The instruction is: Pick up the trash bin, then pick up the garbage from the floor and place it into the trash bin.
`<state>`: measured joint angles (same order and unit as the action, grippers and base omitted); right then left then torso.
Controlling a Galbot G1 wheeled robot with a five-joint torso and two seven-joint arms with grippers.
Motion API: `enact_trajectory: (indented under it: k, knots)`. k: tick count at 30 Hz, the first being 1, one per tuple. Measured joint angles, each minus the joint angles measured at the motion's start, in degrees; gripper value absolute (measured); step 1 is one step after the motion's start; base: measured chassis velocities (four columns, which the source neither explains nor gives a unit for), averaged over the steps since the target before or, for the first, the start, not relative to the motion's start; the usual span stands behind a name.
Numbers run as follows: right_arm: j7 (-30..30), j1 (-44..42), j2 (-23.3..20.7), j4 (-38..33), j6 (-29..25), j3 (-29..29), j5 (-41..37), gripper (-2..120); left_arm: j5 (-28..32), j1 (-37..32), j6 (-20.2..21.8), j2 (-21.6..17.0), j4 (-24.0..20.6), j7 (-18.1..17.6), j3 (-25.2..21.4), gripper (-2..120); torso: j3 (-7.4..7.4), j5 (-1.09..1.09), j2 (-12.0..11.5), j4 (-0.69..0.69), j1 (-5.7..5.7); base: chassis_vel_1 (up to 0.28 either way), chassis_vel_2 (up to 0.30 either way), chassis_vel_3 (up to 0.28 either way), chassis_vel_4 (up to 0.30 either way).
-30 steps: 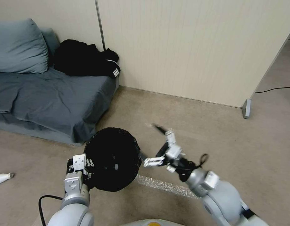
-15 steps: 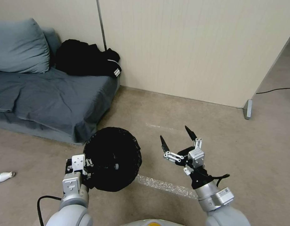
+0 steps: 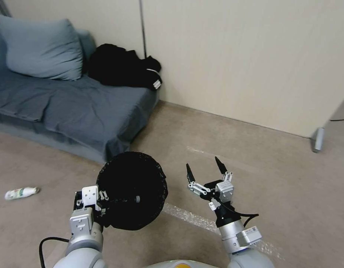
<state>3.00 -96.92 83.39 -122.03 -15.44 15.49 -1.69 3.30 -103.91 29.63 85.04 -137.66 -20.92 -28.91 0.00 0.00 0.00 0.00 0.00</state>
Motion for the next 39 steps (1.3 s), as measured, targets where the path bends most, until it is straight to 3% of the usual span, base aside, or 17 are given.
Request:
enact_trajectory:
  k: [39]
  knots:
    - [0.5,1.4,0.3,3.0,-1.1,-2.9,1.0,100,-0.7,-1.5,0.0,0.3,-0.3,0.2,-0.2,1,0.0,0.0,0.0,0.0,0.0,0.122,0.128,0.127,0.124]
